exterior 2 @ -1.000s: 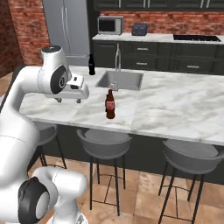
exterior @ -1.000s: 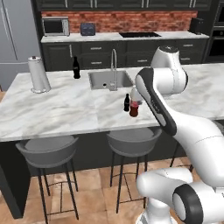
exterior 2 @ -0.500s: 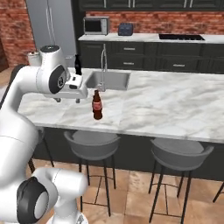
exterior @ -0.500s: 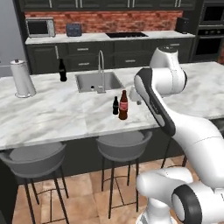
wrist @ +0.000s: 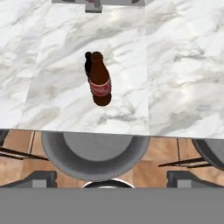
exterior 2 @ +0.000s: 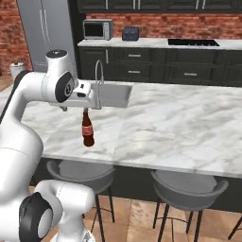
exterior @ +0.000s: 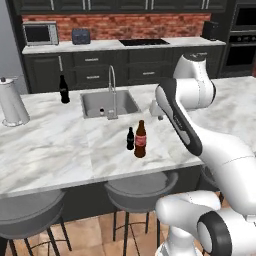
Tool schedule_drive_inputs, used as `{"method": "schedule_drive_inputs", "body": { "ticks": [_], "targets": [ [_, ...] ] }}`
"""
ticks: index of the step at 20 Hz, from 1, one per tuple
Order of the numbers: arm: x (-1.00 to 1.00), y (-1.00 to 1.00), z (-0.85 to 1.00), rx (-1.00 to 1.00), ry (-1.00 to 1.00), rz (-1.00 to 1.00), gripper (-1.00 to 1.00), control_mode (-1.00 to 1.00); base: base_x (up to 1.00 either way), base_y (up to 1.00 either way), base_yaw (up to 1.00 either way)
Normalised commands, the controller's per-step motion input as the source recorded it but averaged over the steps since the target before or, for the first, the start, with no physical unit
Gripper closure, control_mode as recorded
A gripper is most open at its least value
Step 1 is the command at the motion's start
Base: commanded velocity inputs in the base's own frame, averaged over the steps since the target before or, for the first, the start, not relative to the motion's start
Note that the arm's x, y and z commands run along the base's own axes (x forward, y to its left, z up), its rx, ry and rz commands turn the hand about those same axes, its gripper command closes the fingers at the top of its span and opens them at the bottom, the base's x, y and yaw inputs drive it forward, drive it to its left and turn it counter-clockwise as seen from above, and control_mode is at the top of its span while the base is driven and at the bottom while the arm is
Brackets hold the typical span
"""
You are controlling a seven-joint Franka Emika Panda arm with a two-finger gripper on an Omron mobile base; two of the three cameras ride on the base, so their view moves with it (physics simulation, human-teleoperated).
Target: Place the large bottle from the dining counter next to the other large bottle outside the sink, and place the small bottle from the dining counter next to the other small bottle inside the sink.
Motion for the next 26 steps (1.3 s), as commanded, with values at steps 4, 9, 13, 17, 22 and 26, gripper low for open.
{"method": "schedule_drive_inputs", "body": {
  "ticks": [4,9,13,17,22,26],
  "targets": [
    [0.00,0.00,0.00,0.00,0.00,0.00,-1.00,1.00,0.46,0.05,0.00],
    [0.00,0.00,0.00,0.00,0.00,0.00,-1.00,1.00,0.31,0.33,0.00],
    [0.00,0.00,0.00,0.00,0.00,0.00,-1.00,1.00,0.15,0.30,0.00],
    [0.00,0.00,0.00,0.00,0.00,0.00,-1.00,1.00,0.09,0.32,0.00],
    [0.00,0.00,0.00,0.00,0.00,0.00,-1.00,1.00,0.34,0.01,0.00],
    [0.00,0.00,0.00,0.00,0.00,0.00,-1.00,1.00,0.59,0.00,0.00]
  ]
}}
